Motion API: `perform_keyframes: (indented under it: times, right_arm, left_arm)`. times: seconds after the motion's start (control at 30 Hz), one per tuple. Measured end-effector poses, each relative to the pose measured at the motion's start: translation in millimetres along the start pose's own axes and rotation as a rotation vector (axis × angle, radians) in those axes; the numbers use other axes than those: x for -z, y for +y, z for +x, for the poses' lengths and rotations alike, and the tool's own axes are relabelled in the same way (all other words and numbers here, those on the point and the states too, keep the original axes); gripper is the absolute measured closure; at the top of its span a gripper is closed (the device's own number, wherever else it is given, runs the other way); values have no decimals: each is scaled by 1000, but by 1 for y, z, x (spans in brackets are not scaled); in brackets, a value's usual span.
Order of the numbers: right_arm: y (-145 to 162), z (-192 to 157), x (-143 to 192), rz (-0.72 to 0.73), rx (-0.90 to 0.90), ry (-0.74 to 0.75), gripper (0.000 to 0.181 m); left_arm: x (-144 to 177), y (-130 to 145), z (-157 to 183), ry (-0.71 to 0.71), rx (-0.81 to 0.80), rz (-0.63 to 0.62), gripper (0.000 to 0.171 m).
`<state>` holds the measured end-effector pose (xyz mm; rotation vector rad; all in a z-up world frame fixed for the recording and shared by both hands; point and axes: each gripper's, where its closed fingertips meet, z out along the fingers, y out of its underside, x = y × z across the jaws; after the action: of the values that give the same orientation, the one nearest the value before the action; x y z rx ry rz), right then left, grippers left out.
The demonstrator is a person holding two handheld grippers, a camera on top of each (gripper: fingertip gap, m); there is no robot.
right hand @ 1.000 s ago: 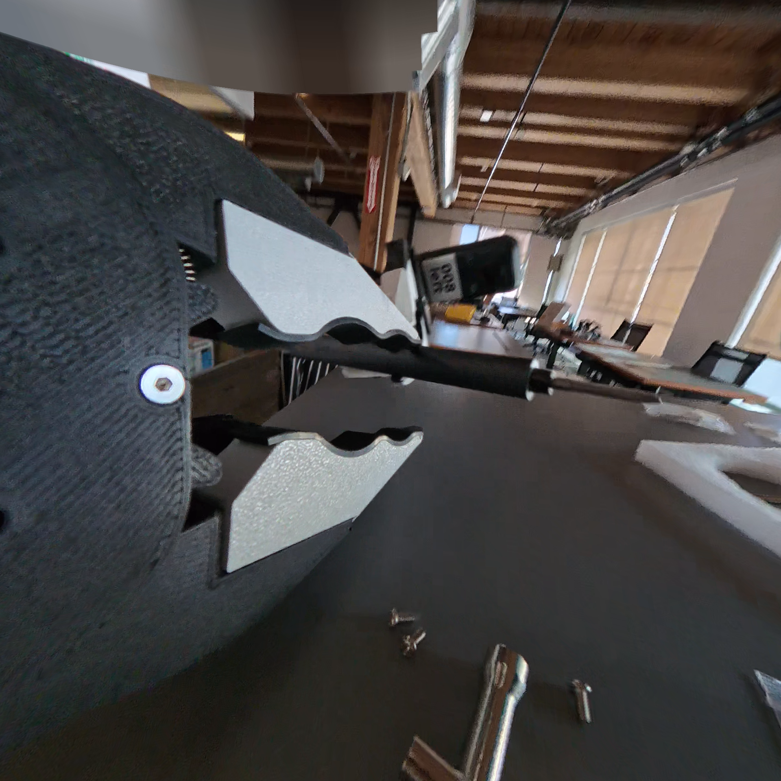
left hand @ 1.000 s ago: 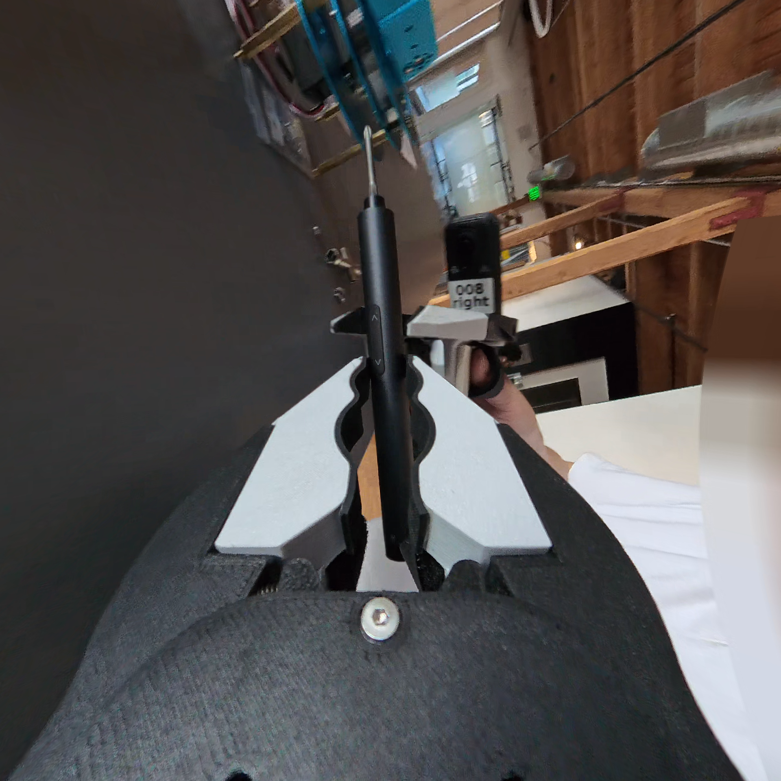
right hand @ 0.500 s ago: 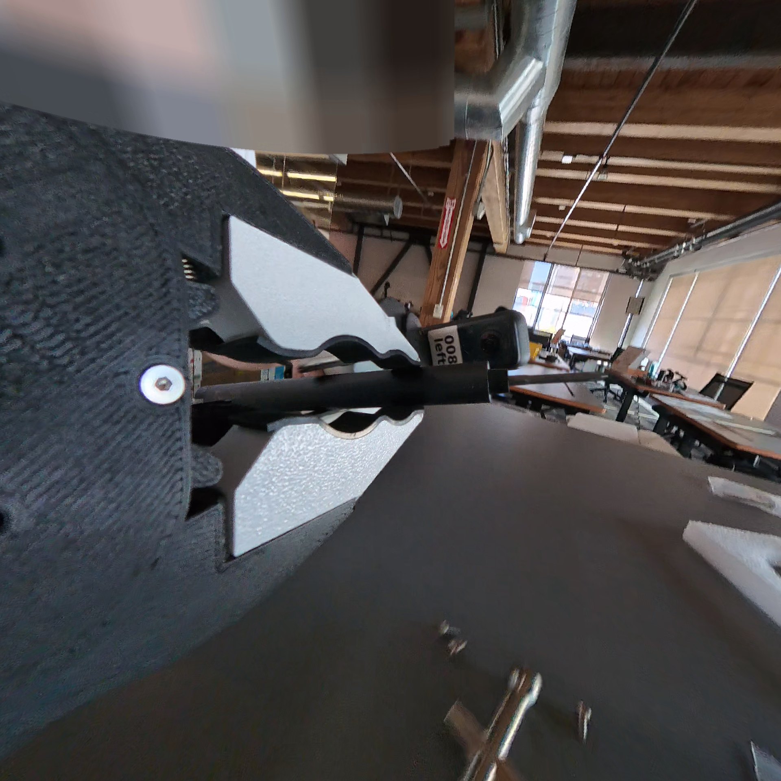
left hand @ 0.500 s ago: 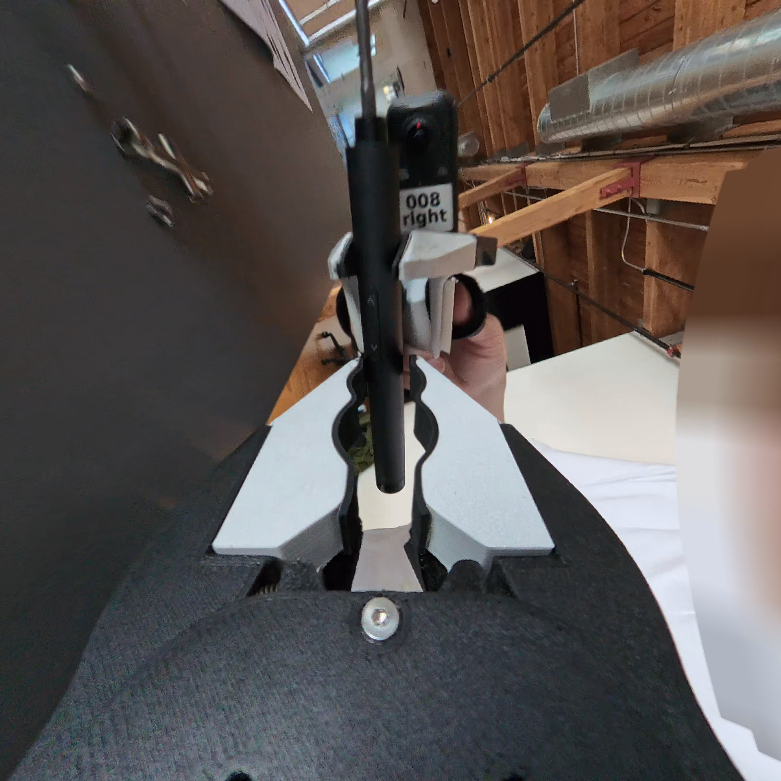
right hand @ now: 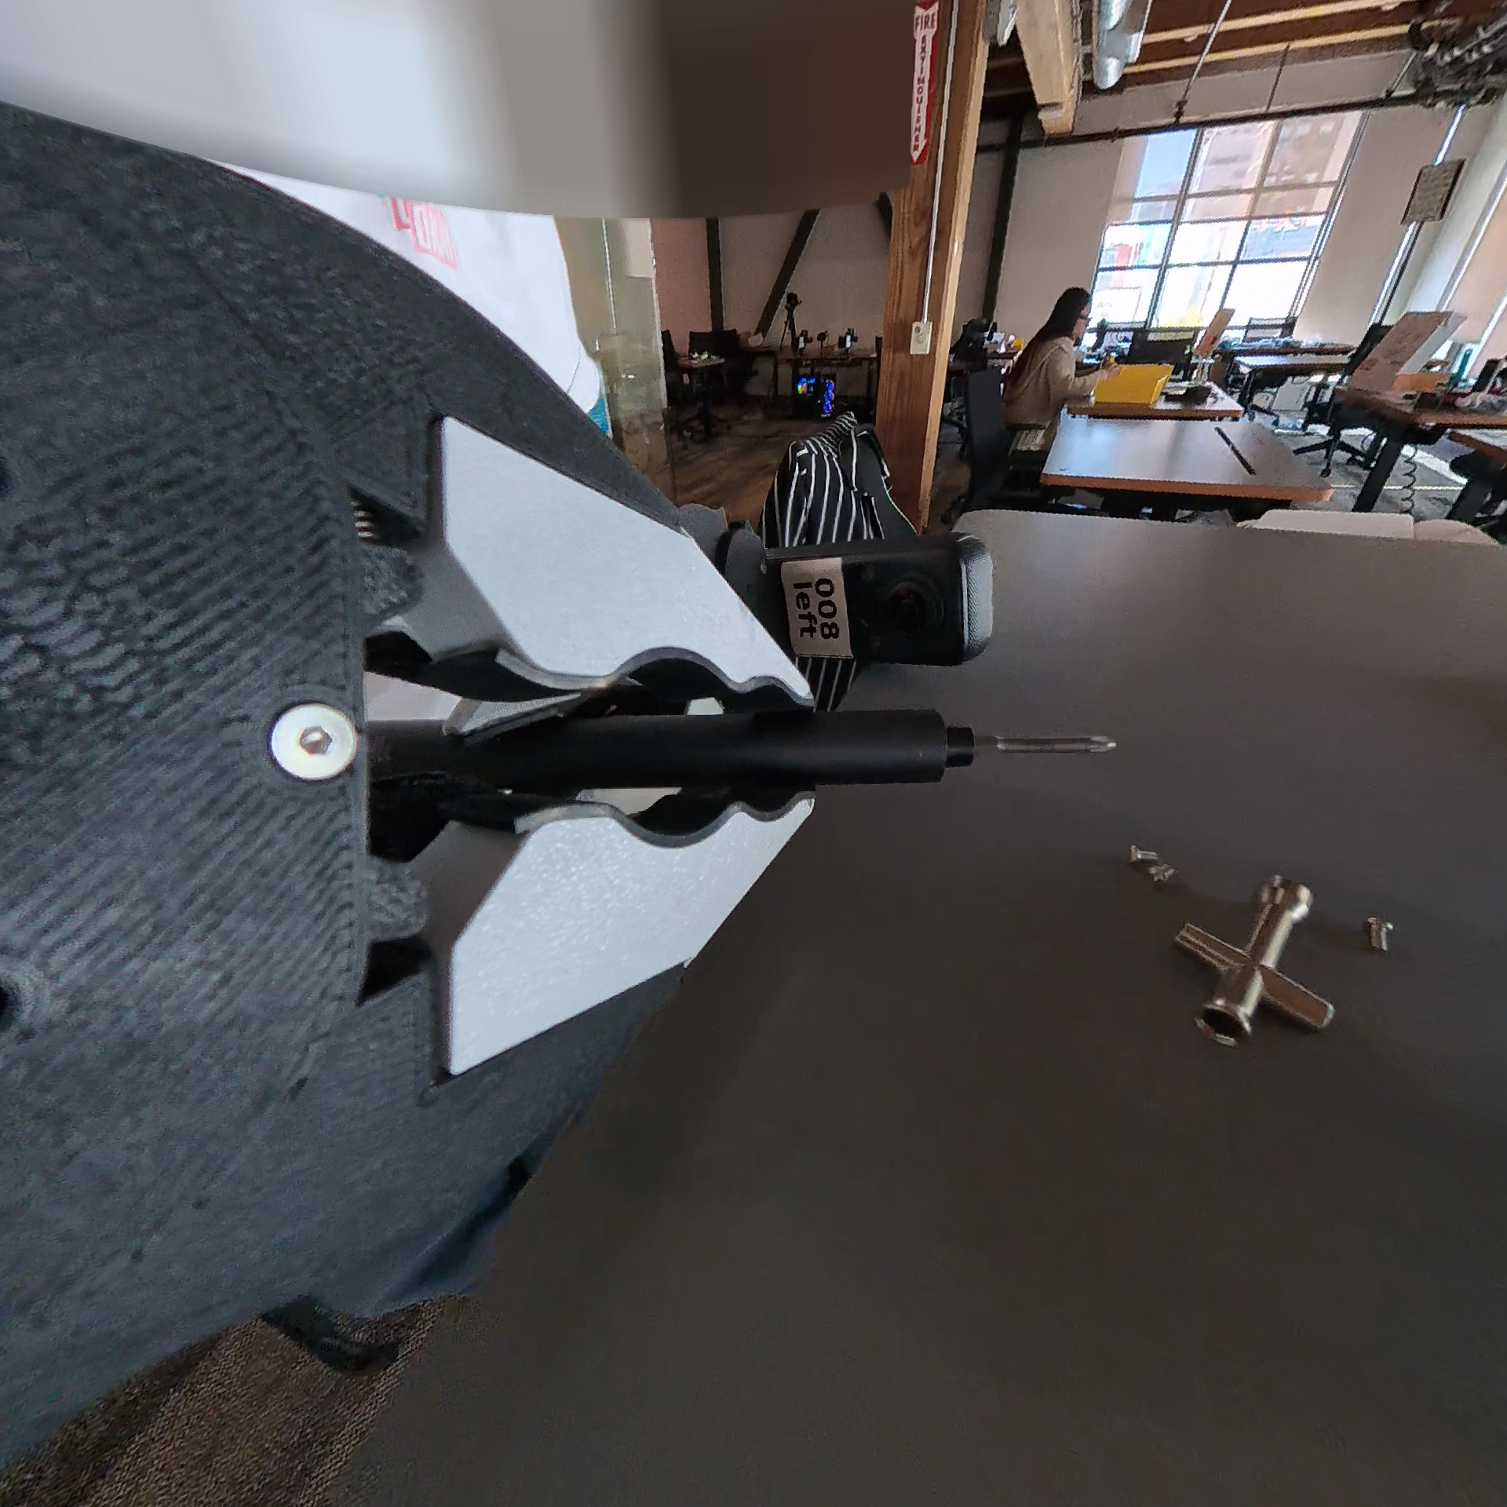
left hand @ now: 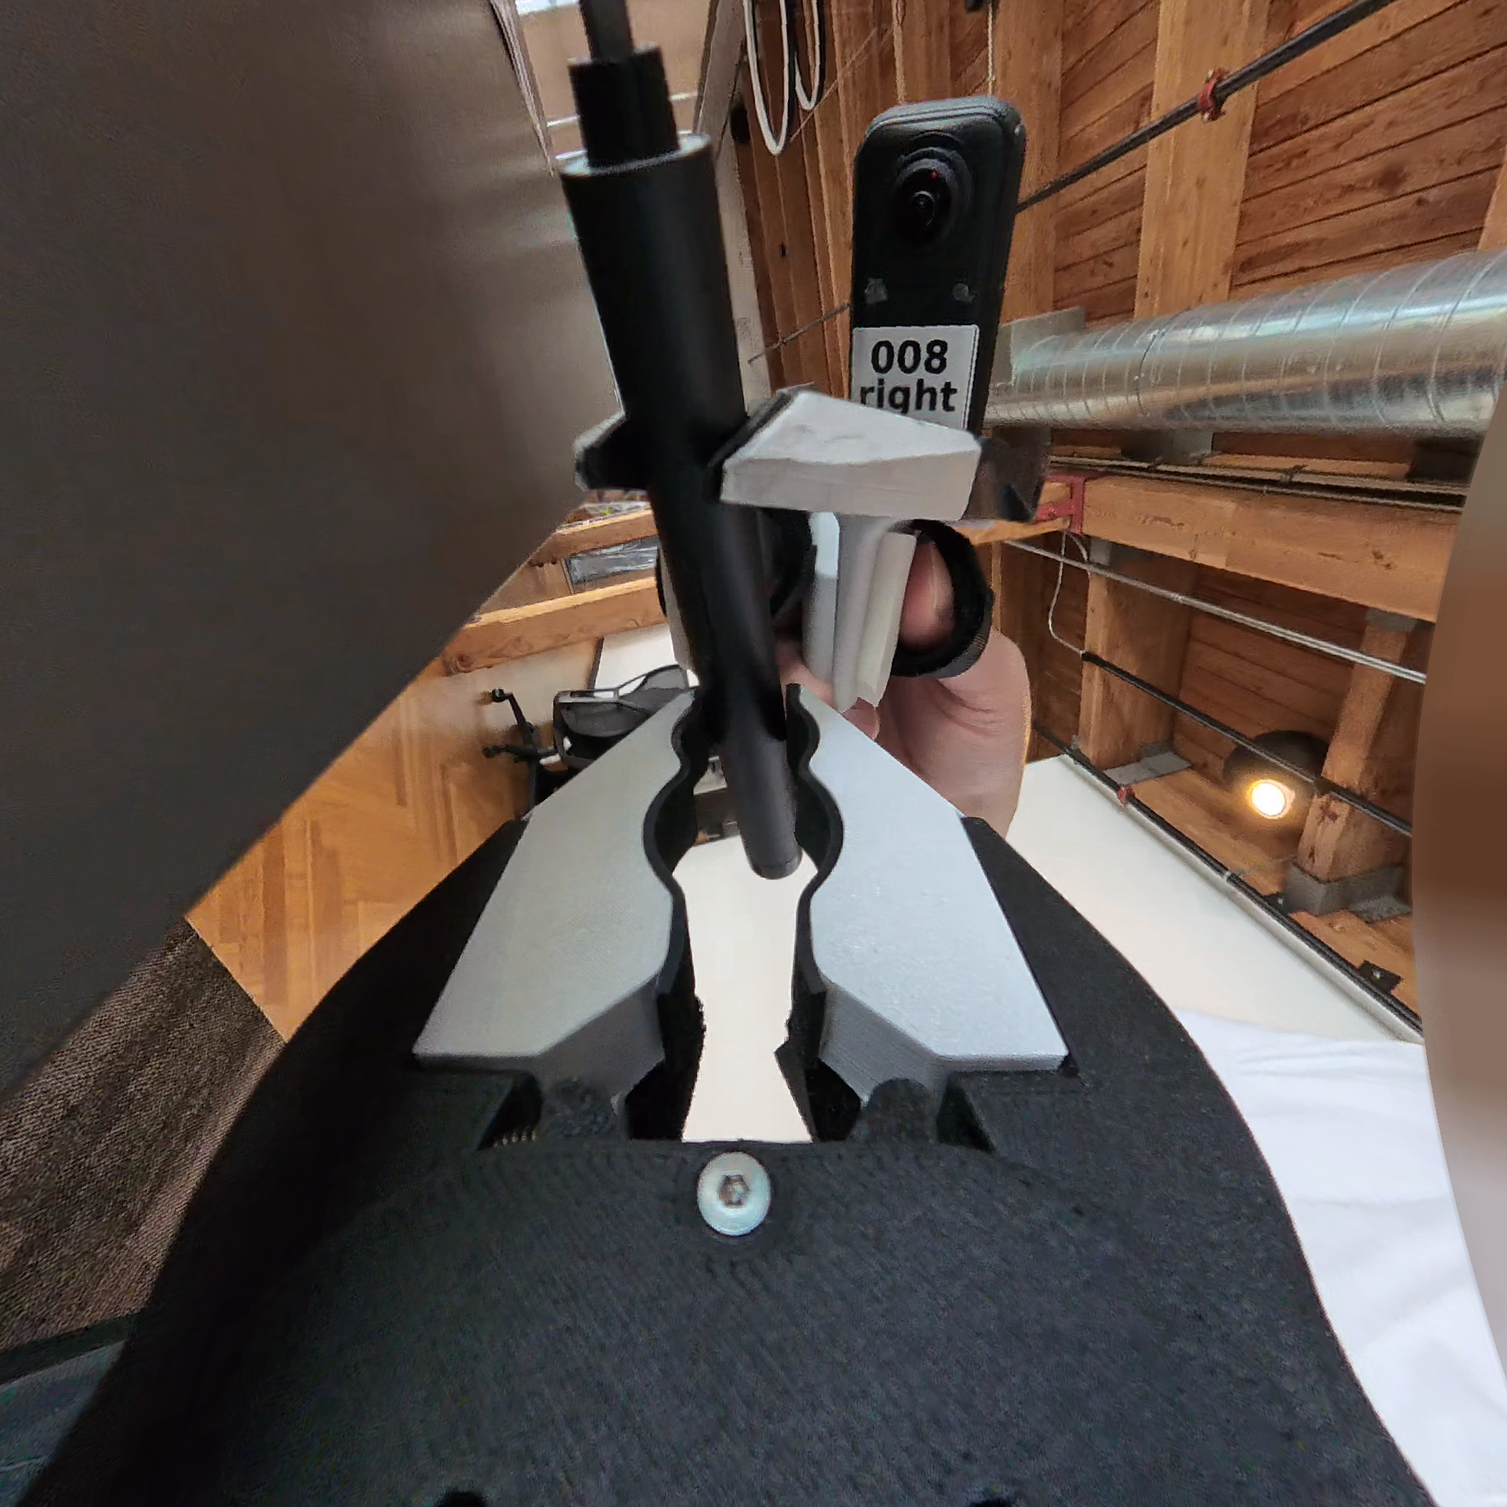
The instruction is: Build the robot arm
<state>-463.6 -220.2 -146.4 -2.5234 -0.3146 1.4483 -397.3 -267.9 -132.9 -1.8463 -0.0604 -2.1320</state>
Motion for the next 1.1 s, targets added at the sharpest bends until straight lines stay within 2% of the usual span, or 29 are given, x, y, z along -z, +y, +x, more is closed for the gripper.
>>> perform_keyframes:
  times: [0.17,0.5,1.1]
  right_arm:
    - [-4,7,-5,-55,-4,46,165]
    - [-4,8,-13,-116,-64,2,164]
    - [-6,10,-20,-122,-50,3,164]
  left_arm:
    - [3,-5,0,-18,36,13,153]
    - [7,-10,2,-30,90,66,152]
    - [12,-14,-3,-60,84,103,152]
